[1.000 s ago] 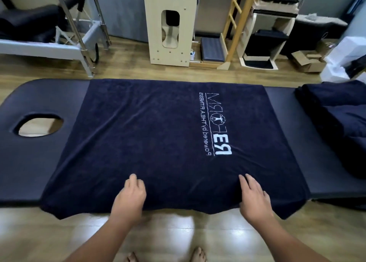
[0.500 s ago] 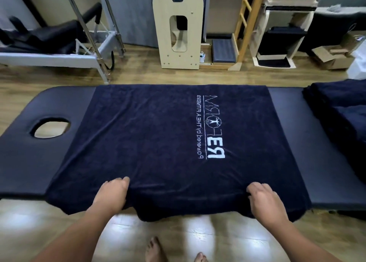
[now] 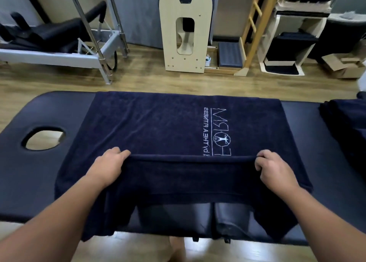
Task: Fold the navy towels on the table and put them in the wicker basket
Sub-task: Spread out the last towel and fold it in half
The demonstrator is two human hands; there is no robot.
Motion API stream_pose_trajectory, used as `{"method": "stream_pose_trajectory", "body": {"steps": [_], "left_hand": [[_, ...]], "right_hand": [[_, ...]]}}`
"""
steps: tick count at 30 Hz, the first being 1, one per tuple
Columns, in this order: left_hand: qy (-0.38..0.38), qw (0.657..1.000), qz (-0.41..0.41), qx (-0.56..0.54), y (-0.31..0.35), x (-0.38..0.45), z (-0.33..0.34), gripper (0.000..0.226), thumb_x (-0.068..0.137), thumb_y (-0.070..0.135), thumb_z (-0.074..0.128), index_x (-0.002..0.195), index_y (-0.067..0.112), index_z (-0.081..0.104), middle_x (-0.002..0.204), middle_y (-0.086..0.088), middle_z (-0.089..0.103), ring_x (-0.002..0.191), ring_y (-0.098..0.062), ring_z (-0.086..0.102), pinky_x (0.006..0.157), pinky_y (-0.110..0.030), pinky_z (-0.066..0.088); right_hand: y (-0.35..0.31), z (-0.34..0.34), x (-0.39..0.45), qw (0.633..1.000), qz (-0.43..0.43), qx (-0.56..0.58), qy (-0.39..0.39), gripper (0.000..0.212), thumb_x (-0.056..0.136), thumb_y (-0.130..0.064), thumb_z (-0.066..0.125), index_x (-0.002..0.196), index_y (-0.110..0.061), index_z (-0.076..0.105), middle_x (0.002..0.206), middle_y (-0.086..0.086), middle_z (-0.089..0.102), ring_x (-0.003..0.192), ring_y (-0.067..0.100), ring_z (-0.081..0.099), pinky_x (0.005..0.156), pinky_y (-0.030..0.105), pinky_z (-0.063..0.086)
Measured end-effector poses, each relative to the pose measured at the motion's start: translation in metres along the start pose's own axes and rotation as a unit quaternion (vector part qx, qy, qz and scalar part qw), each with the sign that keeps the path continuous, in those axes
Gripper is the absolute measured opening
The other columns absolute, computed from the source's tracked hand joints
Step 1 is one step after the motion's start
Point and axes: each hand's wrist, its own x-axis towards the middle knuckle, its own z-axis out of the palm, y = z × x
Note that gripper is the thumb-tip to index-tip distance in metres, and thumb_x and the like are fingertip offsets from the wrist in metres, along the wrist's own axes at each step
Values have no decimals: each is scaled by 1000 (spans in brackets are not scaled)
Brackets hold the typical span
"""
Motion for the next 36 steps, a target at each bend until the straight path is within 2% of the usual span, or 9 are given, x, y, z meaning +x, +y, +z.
{"method": "stream_pose_trajectory", "body": {"steps": [9, 13, 15, 17, 19, 22, 25, 29, 36], "left_hand": [[42, 997, 29, 57, -7, 164, -69, 48, 90, 4, 46, 132, 27, 50, 112, -1, 46, 114, -25, 47, 87, -40, 42], [167, 985, -11, 35, 0, 215, -75, 45, 78, -2, 59, 121, 9, 55, 108, -13, 51, 97, -34, 48, 78, -44, 42], [205, 977, 48, 44, 11, 224, -68, 39, 66, -3, 66, 103, 7, 58, 102, -15, 50, 87, -36, 47, 69, -44, 37], [198, 964, 172, 35, 26, 217, -57, 25, 70, 10, 70, 92, 10, 57, 96, -12, 52, 82, -35, 52, 64, -42, 41], [122, 953, 274, 38, 41, 200, -43, 30, 83, 44, 60, 93, 17, 55, 97, -6, 57, 88, -32, 60, 69, -40, 47], [-21, 954, 280, 108, 59, 167, -26, 56, 82, 70, 48, 110, 22, 50, 111, 1, 56, 104, -23, 56, 79, -37, 41], [-64, 962, 236, 120, 67, 148, -10, 46, 83, 50, 60, 114, 18, 48, 114, 0, 50, 106, -23, 52, 81, -36, 42], [-65, 978, 183, 76, 77, 139, -2, 19, 88, 16, 50, 107, 14, 50, 111, -7, 57, 100, -29, 60, 75, -35, 45], [-103, 982, 148, 47, 87, 107, 9, 9, 85, 12, 51, 89, 15, 43, 102, -8, 58, 91, -32, 62, 71, -35, 46]], "right_hand": [[6, -31, 166, 991, 48, -87, -88, 39, 86, 0, 59, 119, -20, 65, 128, -3, 50, 111, 21, 49, 79, 34, 46], [-19, -20, 211, 975, 128, -166, -76, 77, 82, -17, 66, 151, -32, 35, 153, 4, 33, 134, 30, 34, 100, 48, 36], [-33, -8, 216, 970, 133, -168, -118, 75, 81, -24, 67, 147, -35, 35, 153, 6, 29, 135, 33, 28, 101, 51, 34], [-44, 4, 207, 973, 68, -156, -155, 53, 81, -25, 61, 133, -30, 49, 139, 3, 38, 126, 30, 36, 97, 47, 40], [-52, 15, 187, 971, 16, -115, -209, 45, 80, -25, 53, 125, -26, 51, 123, 0, 43, 116, 27, 44, 90, 44, 48], [-57, 25, 152, 961, -7, -91, -263, 53, 72, -34, 51, 124, -28, 42, 118, -3, 41, 111, 25, 44, 79, 41, 50], [-49, 37, 131, 965, 7, -87, -248, 55, 78, -26, 57, 130, -28, 38, 123, -5, 41, 110, 23, 43, 80, 38, 50], [-44, 53, 126, 980, 44, -76, -180, 40, 84, -4, 50, 121, -19, 56, 104, -1, 56, 97, 22, 53, 75, 32, 49], [-51, 52, 84, 986, 62, -75, -136, 31, 82, 3, 52, 106, -16, 54, 94, -1, 58, 87, 23, 60, 61, 29, 34]]}}
